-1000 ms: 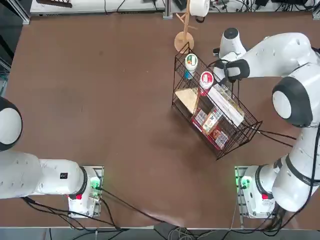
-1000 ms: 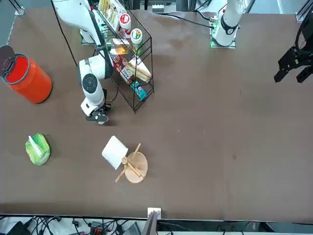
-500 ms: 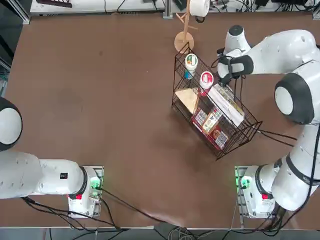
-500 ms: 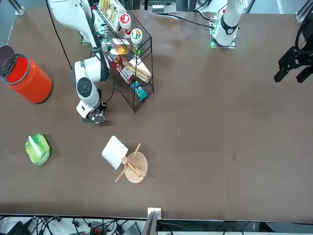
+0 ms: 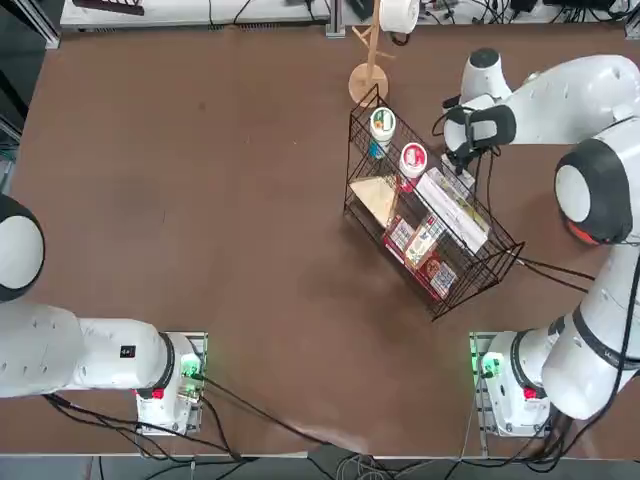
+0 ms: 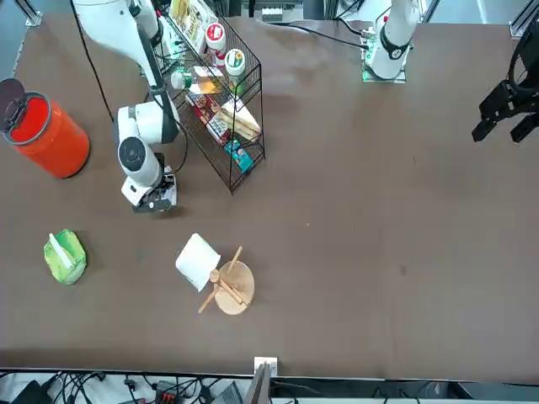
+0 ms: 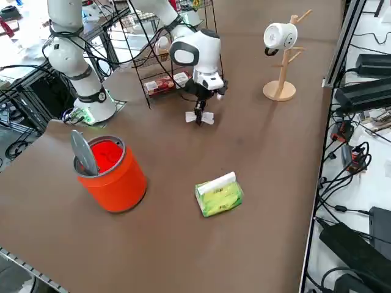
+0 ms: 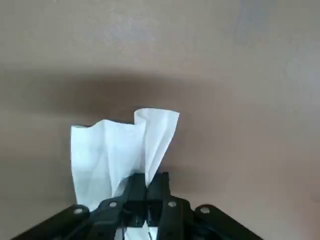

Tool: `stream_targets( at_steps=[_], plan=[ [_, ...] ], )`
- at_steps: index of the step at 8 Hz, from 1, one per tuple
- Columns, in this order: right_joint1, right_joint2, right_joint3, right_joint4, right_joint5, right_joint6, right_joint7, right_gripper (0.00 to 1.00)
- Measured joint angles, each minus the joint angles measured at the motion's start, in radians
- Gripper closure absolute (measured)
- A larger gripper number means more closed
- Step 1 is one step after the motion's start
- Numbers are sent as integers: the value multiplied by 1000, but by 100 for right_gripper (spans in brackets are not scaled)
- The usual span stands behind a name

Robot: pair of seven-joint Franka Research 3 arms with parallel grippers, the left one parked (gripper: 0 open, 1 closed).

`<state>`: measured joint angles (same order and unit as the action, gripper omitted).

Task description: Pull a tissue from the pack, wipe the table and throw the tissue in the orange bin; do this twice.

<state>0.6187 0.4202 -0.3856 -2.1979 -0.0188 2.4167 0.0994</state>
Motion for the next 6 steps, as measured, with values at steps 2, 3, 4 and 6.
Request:
stream_targets(
  at_steps=[2,3,4,6],
  plan=[
    [5,0,0,-1,-1,0,42,99],
    [15,0,-1,-1,-3,0,86,99],
    [27,0,0,0,-1,2,126,99],
    [59,0,7,8,28,4,153,99]
  ],
)
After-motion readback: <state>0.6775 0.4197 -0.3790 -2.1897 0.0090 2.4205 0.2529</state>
